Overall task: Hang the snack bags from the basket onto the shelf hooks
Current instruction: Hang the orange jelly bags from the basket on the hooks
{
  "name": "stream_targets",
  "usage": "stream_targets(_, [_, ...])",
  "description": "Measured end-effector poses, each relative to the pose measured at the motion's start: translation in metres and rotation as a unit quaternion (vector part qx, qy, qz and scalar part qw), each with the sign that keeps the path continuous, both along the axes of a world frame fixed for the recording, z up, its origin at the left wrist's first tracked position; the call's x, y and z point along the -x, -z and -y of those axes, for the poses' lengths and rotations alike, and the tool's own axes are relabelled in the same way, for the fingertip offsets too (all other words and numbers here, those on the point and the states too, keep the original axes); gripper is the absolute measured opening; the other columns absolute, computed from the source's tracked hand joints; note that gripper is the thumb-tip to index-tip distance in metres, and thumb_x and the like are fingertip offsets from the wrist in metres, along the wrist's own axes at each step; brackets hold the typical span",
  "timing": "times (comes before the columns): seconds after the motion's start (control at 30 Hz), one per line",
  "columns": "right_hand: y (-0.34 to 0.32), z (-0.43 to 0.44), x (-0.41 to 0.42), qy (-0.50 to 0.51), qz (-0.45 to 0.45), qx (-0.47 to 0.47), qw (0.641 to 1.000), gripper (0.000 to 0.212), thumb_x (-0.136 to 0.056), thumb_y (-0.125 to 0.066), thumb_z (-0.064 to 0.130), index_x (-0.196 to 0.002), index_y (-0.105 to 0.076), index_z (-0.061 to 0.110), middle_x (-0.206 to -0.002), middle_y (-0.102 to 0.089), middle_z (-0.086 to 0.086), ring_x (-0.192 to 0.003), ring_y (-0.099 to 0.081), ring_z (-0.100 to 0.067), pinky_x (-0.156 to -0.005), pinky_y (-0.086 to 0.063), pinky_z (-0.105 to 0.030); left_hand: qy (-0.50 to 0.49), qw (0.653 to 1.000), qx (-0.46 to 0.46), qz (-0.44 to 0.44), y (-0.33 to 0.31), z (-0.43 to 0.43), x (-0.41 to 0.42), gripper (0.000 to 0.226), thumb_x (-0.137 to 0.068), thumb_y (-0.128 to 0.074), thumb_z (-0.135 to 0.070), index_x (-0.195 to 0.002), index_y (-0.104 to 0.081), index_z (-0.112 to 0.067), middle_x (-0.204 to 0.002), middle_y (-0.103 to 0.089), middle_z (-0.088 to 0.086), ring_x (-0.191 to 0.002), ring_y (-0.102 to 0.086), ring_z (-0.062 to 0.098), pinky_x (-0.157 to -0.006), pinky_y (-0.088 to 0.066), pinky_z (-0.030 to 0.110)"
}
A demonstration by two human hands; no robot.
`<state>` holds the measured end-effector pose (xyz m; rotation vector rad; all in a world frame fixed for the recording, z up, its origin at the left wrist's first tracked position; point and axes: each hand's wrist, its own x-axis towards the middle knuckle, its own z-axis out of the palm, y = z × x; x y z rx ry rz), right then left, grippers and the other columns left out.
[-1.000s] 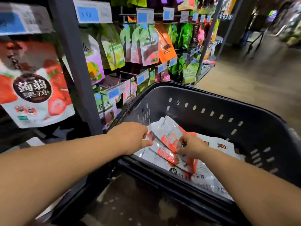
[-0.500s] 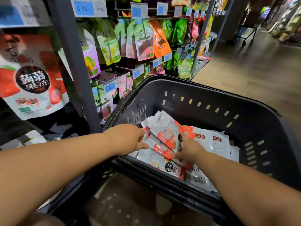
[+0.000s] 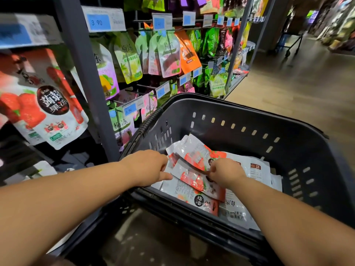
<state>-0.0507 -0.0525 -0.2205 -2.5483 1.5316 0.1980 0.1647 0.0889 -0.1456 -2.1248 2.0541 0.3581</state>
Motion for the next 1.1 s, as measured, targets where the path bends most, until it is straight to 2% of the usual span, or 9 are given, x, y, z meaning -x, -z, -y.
stream_targets(0.27, [-0.058, -0.005, -0.006, 0.039, 0.284, 0.166, 0.944, 0.017, -0.100, -0.050, 0.028, -0.107, -0.065, 0.024, -0.089, -0.070, -0.002, -0.083, -0.060, -0.028, -0.067, -0.043, -0.033, -0.017, 1.000, 0.014, -0.007, 0.007, 0.004, -0.017, 0.038, -0.089, -0.056, -0.061, -0.093, -0.055, -0.023, -0.095, -0.061, -0.005, -0.089, -0.059, 0.020, -0.080, -0.051, 0.040])
stream_targets(0.43, [-0.083, 0.001, -0.017, -0.058, 0.244, 0.141, 0.958, 0.019, -0.096, -0.057, 0.027, -0.106, -0.074, 0.030, -0.104, -0.074, 0.006, -0.098, -0.064, -0.021, -0.084, -0.050, -0.033, -0.018, 0.999, 0.029, -0.013, 0.005, 0.006, -0.023, 0.037, -0.089, -0.058, -0.060, -0.095, -0.054, -0.023, -0.096, -0.059, -0.007, -0.090, -0.057, 0.018, -0.079, -0.048, 0.035])
stream_targets(0.57, [-0.100, -0.003, -0.031, -0.159, 0.184, 0.091, 0.966, 0.015, -0.091, -0.063, 0.028, -0.098, -0.075, 0.033, -0.102, -0.073, 0.012, -0.100, -0.064, -0.016, -0.083, -0.050, -0.031, -0.021, 0.998, 0.055, -0.019, -0.003, 0.006, -0.025, 0.042, -0.086, -0.063, -0.059, -0.104, -0.053, -0.022, -0.094, -0.050, -0.009, -0.090, -0.052, 0.017, -0.079, -0.045, 0.033])
stream_targets(0.67, [-0.108, -0.015, -0.044, -0.209, 0.216, 0.072, 0.951, 0.012, -0.090, -0.067, 0.030, -0.098, -0.076, 0.032, -0.100, -0.072, 0.012, -0.097, -0.063, -0.011, -0.082, -0.048, -0.027, -0.028, 0.994, 0.089, -0.048, -0.005, 0.007, -0.027, 0.059, -0.075, -0.069, -0.066, -0.108, -0.050, -0.020, -0.102, -0.053, -0.005, -0.094, -0.054, 0.020, -0.083, -0.047, 0.037])
stream_targets(0.8, [-0.112, -0.031, -0.059, -0.279, 0.296, 0.055, 0.912, 0.010, -0.086, -0.073, 0.024, -0.093, -0.078, 0.027, -0.093, -0.074, 0.010, -0.090, -0.065, -0.010, -0.081, -0.051, -0.031, -0.039, 0.993, 0.077, -0.079, -0.007, 0.005, -0.024, 0.083, -0.064, -0.070, -0.075, -0.130, -0.044, -0.033, -0.118, -0.058, -0.009, -0.107, -0.057, 0.018, -0.083, -0.046, 0.034])
stream_targets(0.87, [-0.112, -0.038, -0.065, -0.297, 0.346, 0.055, 0.888, 0.008, -0.084, -0.075, 0.022, -0.091, -0.079, 0.024, -0.090, -0.074, 0.009, -0.088, -0.066, -0.009, -0.080, -0.053, -0.034, -0.043, 0.993, 0.063, -0.086, -0.011, 0.003, -0.021, 0.065, -0.069, -0.070, -0.071, -0.121, -0.048, -0.040, -0.102, -0.062, -0.015, -0.097, -0.059, 0.016, -0.075, -0.042, 0.030])
stream_targets(0.93, [-0.111, -0.044, -0.070, -0.297, 0.390, 0.054, 0.870, 0.008, -0.083, -0.075, 0.020, -0.089, -0.080, 0.022, -0.088, -0.075, 0.009, -0.086, -0.067, -0.008, -0.080, -0.054, -0.034, -0.054, 0.992, 0.056, -0.100, -0.015, 0.001, -0.019, 0.032, -0.075, -0.070, -0.064, -0.089, -0.053, -0.040, -0.079, -0.056, -0.019, -0.079, -0.056, 0.011, -0.068, -0.040, 0.027])
stream_targets(1.0, [-0.111, -0.049, -0.072, -0.286, 0.427, 0.051, 0.856, 0.008, -0.081, -0.076, 0.019, -0.088, -0.080, 0.020, -0.086, -0.075, 0.007, -0.084, -0.067, -0.007, -0.080, -0.055, -0.032, -0.065, 0.990, 0.049, -0.117, -0.019, -0.002, -0.017, 0.035, -0.080, -0.069, -0.059, -0.066, -0.046, -0.036, -0.067, -0.053, -0.016, -0.068, -0.052, 0.008, -0.064, -0.038, 0.028])
stream_targets(1.1, [-0.108, -0.052, -0.074, -0.262, 0.471, 0.036, 0.841, 0.007, -0.079, -0.080, 0.016, -0.085, -0.081, 0.017, -0.082, -0.074, 0.011, -0.081, -0.066, -0.001, -0.079, -0.054, -0.023, -0.074, 0.988, 0.047, -0.128, -0.020, -0.005, -0.016, 0.041, -0.087, -0.064, -0.055, -0.058, -0.043, -0.034, -0.061, -0.051, -0.011, -0.065, -0.053, 0.012, -0.061, -0.038, 0.029])
